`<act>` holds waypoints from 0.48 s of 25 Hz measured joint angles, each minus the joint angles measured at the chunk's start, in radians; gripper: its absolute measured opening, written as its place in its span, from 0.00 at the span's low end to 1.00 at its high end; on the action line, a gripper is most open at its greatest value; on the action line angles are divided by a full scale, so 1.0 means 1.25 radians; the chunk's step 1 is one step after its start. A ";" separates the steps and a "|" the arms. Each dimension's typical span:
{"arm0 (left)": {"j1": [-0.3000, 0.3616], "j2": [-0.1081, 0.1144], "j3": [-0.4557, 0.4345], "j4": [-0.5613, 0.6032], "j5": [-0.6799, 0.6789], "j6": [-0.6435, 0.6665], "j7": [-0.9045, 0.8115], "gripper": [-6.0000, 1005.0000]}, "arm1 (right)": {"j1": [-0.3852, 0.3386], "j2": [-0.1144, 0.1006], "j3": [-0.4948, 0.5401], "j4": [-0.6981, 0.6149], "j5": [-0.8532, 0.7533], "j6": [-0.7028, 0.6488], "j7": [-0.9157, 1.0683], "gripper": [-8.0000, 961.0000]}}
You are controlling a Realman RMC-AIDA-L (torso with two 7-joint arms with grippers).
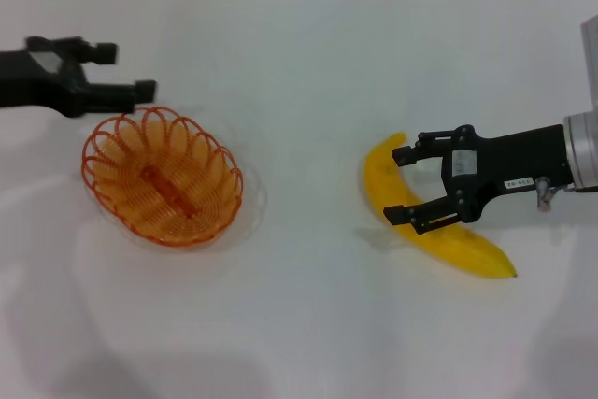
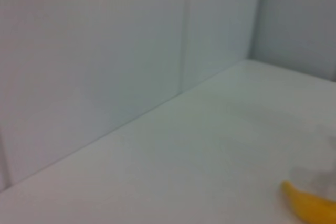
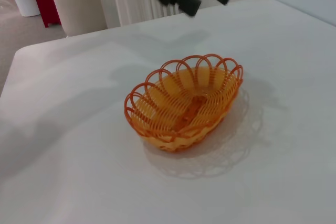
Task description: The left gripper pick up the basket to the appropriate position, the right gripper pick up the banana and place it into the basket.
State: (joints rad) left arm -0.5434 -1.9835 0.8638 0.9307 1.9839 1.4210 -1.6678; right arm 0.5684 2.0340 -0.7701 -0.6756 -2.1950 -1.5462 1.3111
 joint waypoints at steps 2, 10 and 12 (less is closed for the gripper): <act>-0.006 0.018 0.002 0.020 0.030 0.000 -0.068 0.84 | 0.000 0.000 0.000 -0.001 0.000 0.000 0.000 0.93; -0.082 0.061 0.000 0.021 0.261 -0.003 -0.256 0.82 | 0.002 -0.001 0.000 -0.001 0.001 0.000 -0.003 0.93; -0.096 0.055 0.002 0.020 0.315 -0.006 -0.274 0.82 | 0.002 0.000 0.000 -0.001 0.001 0.000 -0.004 0.93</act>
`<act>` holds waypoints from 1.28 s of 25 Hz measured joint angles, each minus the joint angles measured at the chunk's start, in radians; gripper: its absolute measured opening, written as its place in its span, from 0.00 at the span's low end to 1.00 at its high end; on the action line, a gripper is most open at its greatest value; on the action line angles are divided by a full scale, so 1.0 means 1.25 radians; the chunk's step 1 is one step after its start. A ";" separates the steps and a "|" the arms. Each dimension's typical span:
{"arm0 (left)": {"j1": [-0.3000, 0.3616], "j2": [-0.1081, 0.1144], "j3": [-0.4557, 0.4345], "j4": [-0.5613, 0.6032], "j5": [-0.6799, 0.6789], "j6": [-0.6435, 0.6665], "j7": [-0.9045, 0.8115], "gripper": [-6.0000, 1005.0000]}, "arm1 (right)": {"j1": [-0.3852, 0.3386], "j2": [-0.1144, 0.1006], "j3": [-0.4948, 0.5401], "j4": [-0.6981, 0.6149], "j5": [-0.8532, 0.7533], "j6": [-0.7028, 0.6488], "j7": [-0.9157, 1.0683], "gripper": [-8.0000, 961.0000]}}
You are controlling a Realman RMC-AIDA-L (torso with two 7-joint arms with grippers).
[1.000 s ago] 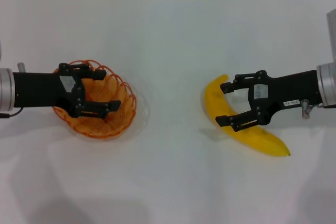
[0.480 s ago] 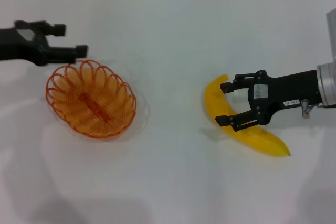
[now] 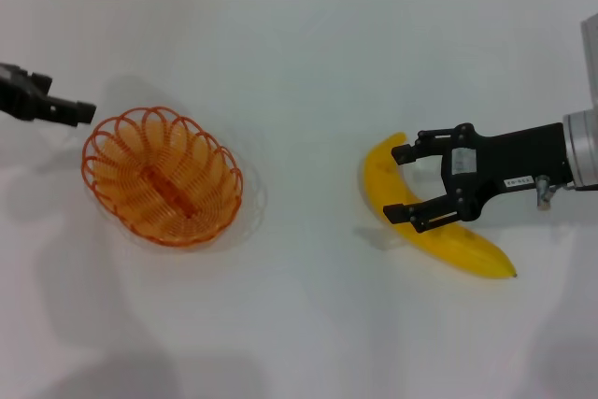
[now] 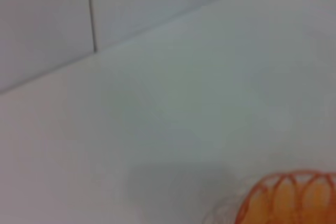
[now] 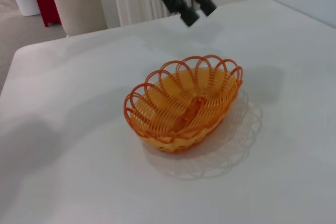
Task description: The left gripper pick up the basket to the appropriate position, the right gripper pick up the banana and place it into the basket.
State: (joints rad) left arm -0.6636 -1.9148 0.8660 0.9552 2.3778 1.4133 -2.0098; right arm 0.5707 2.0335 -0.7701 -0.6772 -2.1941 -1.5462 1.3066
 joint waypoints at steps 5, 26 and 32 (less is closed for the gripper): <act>-0.023 -0.029 0.003 0.000 0.100 -0.024 -0.012 0.81 | 0.003 0.000 0.000 0.001 0.000 0.000 0.000 0.93; -0.093 -0.051 0.006 -0.181 0.142 -0.176 0.044 0.76 | 0.009 0.002 -0.006 0.008 -0.001 0.012 -0.003 0.93; -0.109 -0.056 0.005 -0.215 0.139 -0.192 0.065 0.75 | 0.009 0.002 -0.006 0.008 -0.001 0.012 -0.003 0.93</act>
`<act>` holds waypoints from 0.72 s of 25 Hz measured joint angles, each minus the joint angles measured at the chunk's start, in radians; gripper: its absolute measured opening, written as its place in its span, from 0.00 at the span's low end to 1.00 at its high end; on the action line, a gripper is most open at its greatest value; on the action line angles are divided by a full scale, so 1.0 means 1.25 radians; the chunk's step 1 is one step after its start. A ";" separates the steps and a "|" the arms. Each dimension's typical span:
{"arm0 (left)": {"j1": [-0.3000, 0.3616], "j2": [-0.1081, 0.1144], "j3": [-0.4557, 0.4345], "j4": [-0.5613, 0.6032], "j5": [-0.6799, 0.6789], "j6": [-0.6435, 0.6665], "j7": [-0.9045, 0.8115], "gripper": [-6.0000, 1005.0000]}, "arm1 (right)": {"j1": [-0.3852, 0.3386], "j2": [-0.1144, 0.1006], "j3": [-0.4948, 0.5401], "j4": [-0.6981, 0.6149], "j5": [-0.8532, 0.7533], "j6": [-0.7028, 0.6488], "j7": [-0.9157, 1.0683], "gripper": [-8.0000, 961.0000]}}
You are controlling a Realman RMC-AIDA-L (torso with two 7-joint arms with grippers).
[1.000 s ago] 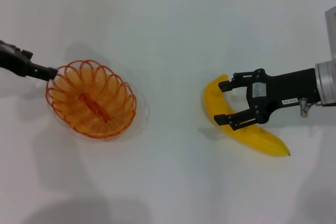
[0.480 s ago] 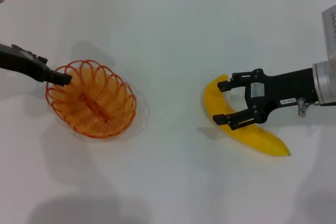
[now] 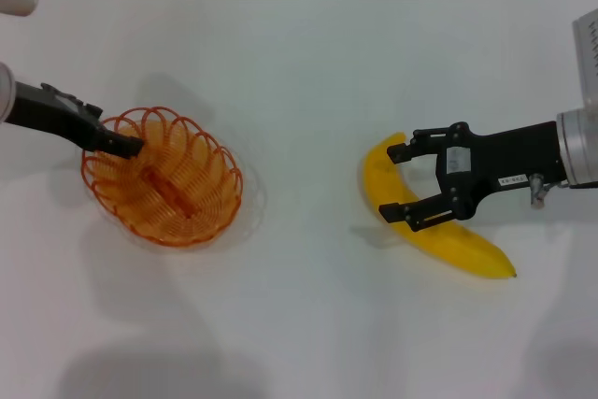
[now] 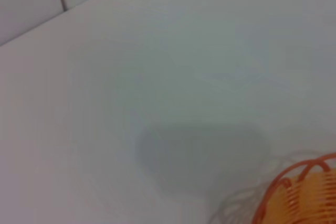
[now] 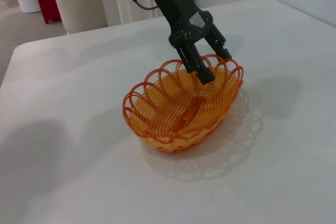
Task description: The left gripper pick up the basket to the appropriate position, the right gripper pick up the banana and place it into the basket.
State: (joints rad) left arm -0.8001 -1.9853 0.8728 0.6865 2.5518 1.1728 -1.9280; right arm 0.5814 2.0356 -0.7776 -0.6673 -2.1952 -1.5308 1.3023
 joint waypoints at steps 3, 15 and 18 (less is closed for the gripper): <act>-0.001 -0.003 0.000 -0.001 -0.001 -0.007 0.002 0.74 | 0.000 0.001 0.000 0.000 -0.001 0.000 0.000 0.93; 0.003 -0.006 0.000 -0.002 0.000 -0.019 0.004 0.67 | -0.002 0.001 0.001 0.001 0.001 0.003 0.000 0.93; 0.003 -0.006 0.000 -0.002 0.001 -0.019 0.004 0.55 | -0.003 0.001 0.001 0.001 0.002 0.011 0.000 0.93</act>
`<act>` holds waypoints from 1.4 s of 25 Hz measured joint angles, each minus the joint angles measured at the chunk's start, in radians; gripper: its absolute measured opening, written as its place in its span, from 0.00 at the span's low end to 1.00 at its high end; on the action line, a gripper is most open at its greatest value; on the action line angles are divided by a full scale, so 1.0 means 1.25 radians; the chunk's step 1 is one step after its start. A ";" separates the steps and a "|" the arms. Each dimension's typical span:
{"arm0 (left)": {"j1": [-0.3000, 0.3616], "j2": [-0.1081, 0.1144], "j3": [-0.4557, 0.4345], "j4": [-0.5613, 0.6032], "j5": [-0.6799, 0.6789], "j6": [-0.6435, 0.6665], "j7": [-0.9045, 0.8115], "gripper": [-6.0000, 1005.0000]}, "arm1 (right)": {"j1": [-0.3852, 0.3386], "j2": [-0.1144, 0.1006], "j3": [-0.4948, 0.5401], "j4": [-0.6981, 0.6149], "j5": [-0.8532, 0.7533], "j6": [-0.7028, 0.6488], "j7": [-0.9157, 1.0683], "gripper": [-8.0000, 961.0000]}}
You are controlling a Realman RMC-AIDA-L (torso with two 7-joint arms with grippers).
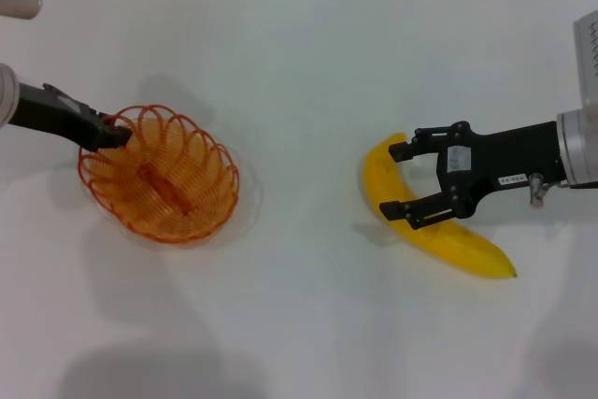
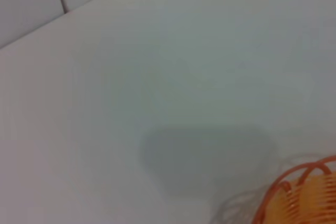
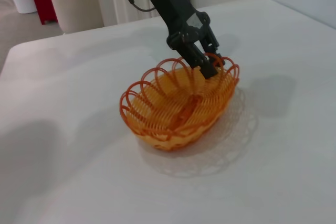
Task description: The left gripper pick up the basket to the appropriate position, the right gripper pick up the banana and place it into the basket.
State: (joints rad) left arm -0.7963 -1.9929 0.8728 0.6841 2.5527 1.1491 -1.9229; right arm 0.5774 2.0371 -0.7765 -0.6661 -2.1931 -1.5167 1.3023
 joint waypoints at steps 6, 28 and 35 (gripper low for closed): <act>0.000 -0.001 0.000 0.000 0.003 0.000 0.000 0.27 | 0.000 0.000 -0.001 0.000 0.000 0.005 0.000 0.93; 0.067 -0.017 -0.028 0.057 -0.231 0.053 0.000 0.08 | -0.002 0.000 -0.001 0.000 -0.004 0.007 0.000 0.93; 0.100 -0.028 -0.031 0.003 -0.328 -0.045 -0.002 0.07 | 0.000 0.001 -0.002 0.000 -0.006 0.007 0.003 0.93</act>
State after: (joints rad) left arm -0.6710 -2.0285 0.8344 0.6876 2.1423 1.0925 -1.9260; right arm 0.5768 2.0387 -0.7793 -0.6657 -2.2010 -1.5079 1.3056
